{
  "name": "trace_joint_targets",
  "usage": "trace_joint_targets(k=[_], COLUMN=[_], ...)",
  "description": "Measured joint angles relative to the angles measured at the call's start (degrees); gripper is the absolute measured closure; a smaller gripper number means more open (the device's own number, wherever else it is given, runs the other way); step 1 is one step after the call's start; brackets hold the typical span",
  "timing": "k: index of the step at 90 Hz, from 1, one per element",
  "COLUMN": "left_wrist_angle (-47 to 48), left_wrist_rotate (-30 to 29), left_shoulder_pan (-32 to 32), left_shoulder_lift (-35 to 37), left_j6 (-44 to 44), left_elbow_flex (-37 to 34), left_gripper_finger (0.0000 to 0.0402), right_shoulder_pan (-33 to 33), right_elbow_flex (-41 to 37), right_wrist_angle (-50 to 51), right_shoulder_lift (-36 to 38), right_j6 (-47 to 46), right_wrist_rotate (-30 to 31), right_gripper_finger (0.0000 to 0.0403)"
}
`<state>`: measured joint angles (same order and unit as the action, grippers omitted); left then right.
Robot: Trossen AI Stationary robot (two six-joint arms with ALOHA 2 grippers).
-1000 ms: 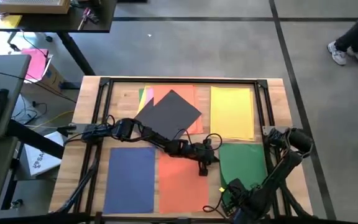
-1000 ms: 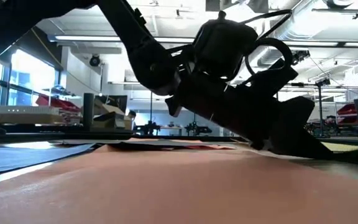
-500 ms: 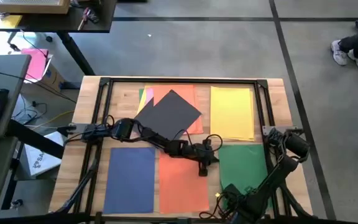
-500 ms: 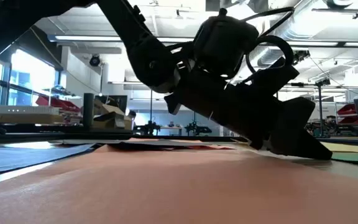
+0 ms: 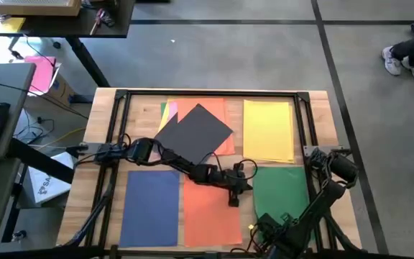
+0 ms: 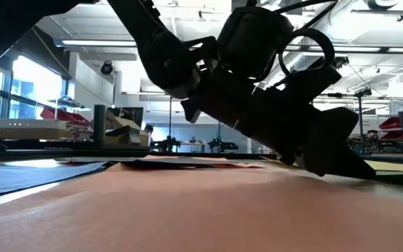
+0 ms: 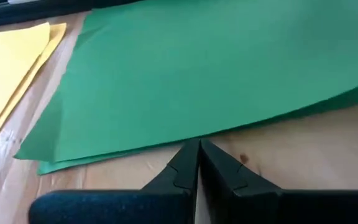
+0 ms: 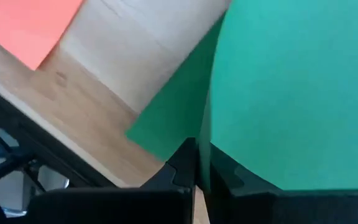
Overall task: Organize paper
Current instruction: Stack green paper on top of the green paper
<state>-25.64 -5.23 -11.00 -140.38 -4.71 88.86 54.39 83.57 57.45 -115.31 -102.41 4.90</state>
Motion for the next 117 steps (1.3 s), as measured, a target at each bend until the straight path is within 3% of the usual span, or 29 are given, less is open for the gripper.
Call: trace_joint_targets(k=[18,62,117], left_wrist_angle=[0.4,0.5,0.6], left_wrist_rotate=[0.0,-0.2,-0.1], left_shoulder_pan=[0.0,0.1,0.1], left_shoulder_lift=[0.1,0.1,0.1], left_j6=[0.0,0.0,0.0], left_elbow_flex=[0.0,0.1,0.1], left_gripper_finger=[0.0402,0.0402,0.0402], right_shoulder_pan=[0.2,0.4,0.4], right_elbow_flex=[0.0,0.0,0.0], right_wrist_angle=[1.4,-2.3,-0.1], right_shoulder_lift=[0.0,0.0,0.0], right_j6=[-1.1,-1.6,-5.2], right_wrist_rotate=[-3.4,-3.6,-3.6], right_gripper_finger=[0.0403,0.0403,0.0402])
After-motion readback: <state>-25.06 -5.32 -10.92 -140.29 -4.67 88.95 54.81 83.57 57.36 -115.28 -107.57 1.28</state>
